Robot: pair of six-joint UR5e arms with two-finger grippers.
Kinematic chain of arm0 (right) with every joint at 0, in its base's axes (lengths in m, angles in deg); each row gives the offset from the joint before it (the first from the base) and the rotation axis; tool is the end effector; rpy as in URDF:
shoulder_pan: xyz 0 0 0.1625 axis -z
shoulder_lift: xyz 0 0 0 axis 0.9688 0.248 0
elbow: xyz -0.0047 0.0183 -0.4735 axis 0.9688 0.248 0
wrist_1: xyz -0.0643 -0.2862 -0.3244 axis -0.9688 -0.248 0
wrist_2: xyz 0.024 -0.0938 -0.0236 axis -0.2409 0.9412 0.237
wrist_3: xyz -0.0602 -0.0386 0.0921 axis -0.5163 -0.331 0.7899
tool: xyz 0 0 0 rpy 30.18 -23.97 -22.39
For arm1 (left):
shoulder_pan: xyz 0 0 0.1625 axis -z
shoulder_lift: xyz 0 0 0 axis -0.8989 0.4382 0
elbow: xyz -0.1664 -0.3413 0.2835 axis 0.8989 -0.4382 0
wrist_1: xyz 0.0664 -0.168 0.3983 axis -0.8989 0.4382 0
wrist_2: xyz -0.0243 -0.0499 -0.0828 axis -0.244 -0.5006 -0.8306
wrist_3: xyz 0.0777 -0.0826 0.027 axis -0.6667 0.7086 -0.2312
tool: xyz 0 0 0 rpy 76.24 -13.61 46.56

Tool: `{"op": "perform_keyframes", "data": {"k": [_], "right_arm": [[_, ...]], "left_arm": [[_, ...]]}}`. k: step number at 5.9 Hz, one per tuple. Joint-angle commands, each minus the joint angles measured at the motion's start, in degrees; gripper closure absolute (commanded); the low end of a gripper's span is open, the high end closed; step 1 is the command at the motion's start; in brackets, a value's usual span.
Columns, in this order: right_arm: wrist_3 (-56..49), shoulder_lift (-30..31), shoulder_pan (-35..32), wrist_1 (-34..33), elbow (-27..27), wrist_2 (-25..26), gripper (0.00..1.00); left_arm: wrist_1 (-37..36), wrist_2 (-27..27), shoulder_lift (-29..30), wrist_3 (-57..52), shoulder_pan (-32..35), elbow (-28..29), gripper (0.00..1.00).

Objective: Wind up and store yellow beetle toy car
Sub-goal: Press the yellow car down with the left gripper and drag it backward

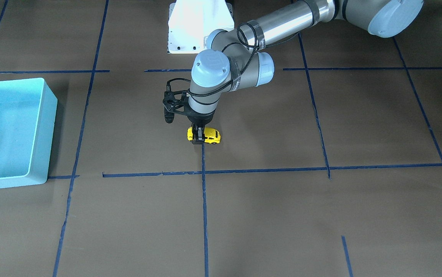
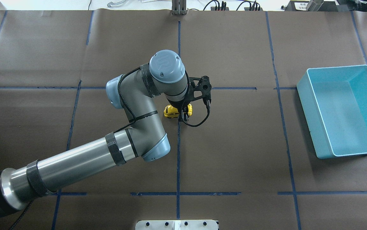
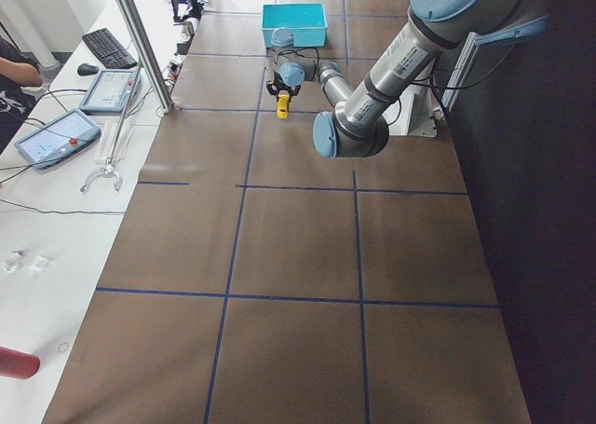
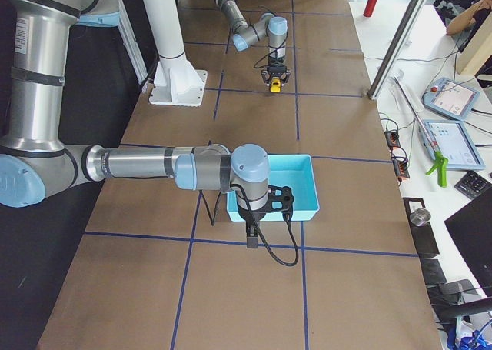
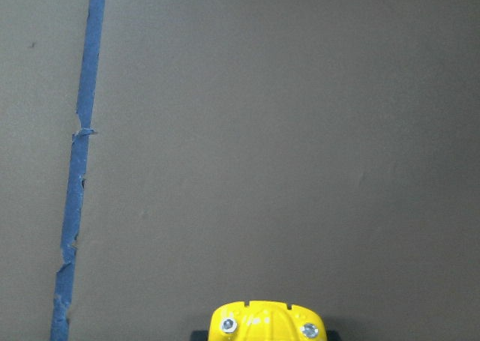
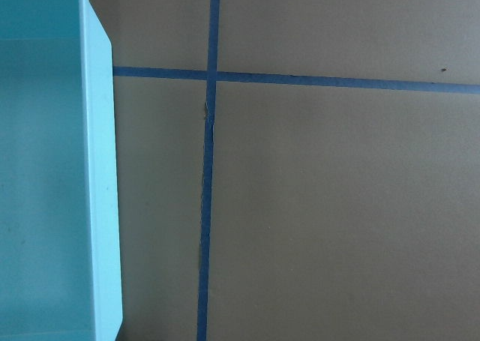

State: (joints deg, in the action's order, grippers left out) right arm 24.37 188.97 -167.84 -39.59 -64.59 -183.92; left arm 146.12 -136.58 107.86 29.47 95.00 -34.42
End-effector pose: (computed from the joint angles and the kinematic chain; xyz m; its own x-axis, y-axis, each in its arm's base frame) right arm 0.0754 -0.4234 0.6806 0.7725 -0.0206 0.6347 -0.0194 0.9982 0.0561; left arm 0.7022 -0.5262 0.1839 0.0702 0.9975 -0.0045 -0.5658 0.0435 0.8234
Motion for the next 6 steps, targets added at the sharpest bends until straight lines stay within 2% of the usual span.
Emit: {"op": "perform_keyframes", "data": {"k": [1,6], "right_arm": [[0.00,0.00,0.00,-0.04,0.00,0.06,0.00],[0.09,0.00,0.00,-0.04,0.00,0.06,0.00]], "left_arm": [[0.07,-0.19,-0.03,0.09,-0.40,0.33,1.00],[3.49,-0.10,0.23,0.53,-1.11,1.04,1.00]]}}
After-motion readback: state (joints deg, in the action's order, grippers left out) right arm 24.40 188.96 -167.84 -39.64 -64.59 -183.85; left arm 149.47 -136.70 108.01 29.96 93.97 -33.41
